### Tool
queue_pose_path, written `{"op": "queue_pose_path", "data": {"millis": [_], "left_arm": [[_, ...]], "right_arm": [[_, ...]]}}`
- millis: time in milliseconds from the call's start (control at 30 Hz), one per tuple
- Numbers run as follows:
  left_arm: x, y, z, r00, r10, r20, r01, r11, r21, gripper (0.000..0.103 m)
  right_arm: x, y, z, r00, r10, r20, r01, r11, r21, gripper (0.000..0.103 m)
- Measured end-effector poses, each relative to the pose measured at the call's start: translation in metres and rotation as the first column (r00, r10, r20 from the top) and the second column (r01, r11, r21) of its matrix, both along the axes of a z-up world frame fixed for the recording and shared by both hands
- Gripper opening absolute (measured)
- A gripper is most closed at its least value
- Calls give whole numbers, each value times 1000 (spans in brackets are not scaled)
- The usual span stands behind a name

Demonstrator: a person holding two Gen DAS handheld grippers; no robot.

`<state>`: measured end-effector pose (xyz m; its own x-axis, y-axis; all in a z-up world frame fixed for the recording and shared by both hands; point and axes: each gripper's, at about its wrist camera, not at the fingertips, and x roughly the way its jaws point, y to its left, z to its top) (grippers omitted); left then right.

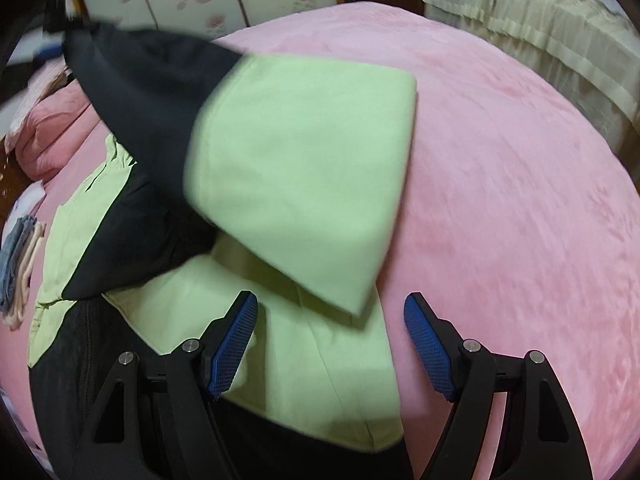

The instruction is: Fold large clothes

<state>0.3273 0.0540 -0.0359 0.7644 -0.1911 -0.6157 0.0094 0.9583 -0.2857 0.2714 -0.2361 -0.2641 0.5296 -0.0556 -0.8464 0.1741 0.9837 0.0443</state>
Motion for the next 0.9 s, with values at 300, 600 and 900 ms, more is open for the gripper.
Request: {"op": "queue_pose_path", "data": {"millis": [300, 600, 900], "left_arm": [[-24, 93, -19, 969, 229, -88, -215, 966, 143, 17], [-63, 139, -152, 877, 296, -380, -226, 949, 218, 17], [-66, 158, -184, 866, 292, -405, -218, 951, 220, 18]], "right_arm": [[9, -16, -3, 999, 37, 29, -34, 996, -84, 77], [27, -53, 3, 999, -10, 41, 12, 999, -31, 77], [44, -90, 3, 992, -124, -4, 124, 983, 138, 77]]}}
